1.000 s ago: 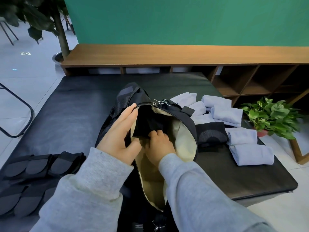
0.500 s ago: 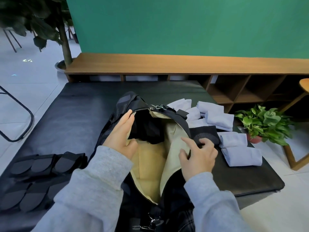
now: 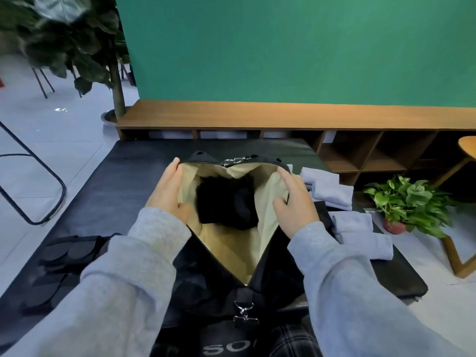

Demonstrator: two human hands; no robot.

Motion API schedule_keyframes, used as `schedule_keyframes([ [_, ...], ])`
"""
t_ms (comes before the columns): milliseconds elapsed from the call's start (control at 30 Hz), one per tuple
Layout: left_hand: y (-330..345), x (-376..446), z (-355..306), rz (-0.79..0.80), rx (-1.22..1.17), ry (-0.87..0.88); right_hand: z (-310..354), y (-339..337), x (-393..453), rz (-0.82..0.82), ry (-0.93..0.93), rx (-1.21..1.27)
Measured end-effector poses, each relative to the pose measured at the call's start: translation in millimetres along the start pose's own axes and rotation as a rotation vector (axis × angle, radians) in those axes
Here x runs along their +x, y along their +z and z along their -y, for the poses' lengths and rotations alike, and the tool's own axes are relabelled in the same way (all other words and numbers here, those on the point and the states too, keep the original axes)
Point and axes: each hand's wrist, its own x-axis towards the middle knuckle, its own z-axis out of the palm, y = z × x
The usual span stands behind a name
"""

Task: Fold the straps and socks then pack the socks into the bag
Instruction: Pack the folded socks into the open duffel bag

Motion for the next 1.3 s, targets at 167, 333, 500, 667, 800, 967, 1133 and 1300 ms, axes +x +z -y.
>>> schedule_keyframes([
  [167, 15, -16, -5, 0.067, -0.003, -0.016, -22, -1, -18, 0.01, 0.018, 0.127],
  [333, 18, -21, -3, 0.076, -0.007, -0.047, -49, -9, -43, -0.148, 0.117, 0.427],
  [500, 21, -26, -3, 0.096, -0.008, -0.078, -100, -1, -69, 0.049, 0.337, 0.04],
  [667, 19, -24, -1, 0.081, -0.002, -0.107, -118, 17, -82, 0.305, 0.278, -0.137],
  [800, 18, -23, 3, 0.051, 0.019, -0.117, -117, 25, -77, 0.246, 0.494, -0.116],
  [967, 23, -26, 0, 0.083, 0.022, -0.113, -121, 32, -82, 0.271, 0.57, -0.055],
  [1133, 30, -28, -3, 0.11, 0.01, -0.099, -119, 30, -88, 0.236, 0.524, 0.162],
  [1300, 35, -28, -4, 0.113, 0.025, -0.074, -115, 20, -77, 0.156, 0.509, 0.189],
])
